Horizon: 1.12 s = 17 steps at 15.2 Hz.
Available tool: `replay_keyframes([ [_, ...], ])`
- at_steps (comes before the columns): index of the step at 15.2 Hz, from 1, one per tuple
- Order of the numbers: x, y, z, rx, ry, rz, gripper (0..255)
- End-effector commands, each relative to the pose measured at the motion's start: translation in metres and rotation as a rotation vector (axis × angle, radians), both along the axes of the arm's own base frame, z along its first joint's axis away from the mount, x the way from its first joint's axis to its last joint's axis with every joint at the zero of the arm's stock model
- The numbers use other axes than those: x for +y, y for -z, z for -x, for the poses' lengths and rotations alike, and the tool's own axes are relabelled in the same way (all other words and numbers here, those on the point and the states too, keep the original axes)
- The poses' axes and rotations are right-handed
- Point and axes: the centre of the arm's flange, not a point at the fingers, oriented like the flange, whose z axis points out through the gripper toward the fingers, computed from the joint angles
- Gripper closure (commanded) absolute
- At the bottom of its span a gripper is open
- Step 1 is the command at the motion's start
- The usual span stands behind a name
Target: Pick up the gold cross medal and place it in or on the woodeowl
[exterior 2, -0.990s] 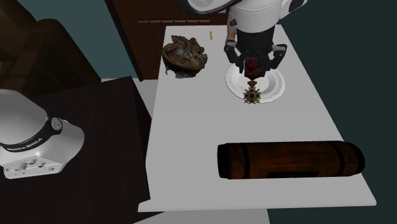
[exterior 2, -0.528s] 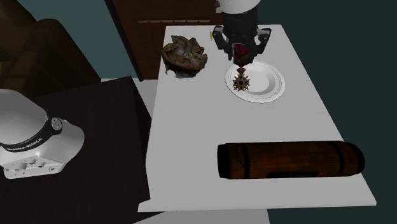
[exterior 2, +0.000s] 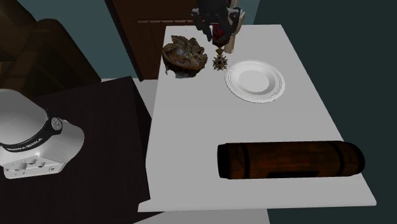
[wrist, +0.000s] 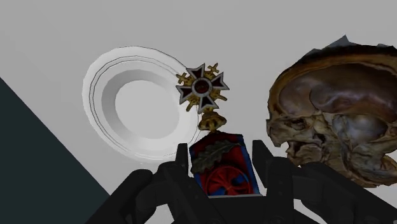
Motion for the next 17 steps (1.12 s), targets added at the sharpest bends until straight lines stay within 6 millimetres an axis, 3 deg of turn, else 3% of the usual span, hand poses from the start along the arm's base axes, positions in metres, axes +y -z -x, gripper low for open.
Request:
replay_keyframes([
  [1, 0.025, -0.002, 0.009, 0.0, 0.002, 0.0, 255],
  [15, 0.201, -0.01, 0.063, 0.0, 0.002, 0.0, 255],
  [17, 0.201, 0.0, 0.063, 0.0, 0.002, 0.0, 255],
])
